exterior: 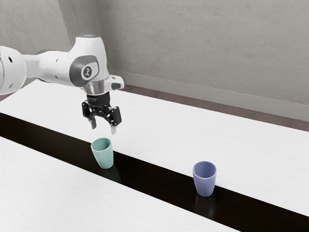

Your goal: Place the left cup onto the right cup

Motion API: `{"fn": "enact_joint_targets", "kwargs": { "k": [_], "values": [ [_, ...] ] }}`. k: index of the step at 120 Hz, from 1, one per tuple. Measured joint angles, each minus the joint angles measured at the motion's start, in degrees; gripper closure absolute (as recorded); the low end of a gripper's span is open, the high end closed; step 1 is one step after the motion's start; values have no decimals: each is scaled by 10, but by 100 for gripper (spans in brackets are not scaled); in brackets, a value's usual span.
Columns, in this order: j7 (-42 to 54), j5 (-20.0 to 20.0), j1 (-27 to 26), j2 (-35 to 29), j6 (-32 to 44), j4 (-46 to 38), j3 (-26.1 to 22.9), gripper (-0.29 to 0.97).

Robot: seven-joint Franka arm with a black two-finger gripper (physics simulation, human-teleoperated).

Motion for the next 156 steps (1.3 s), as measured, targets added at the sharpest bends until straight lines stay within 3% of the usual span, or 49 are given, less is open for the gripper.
{"fn": "enact_joint_targets", "kwargs": {
  "k": [156],
  "values": [
    [-47, -16, -8, 57, 86, -44, -2, 3]
  ]
}}
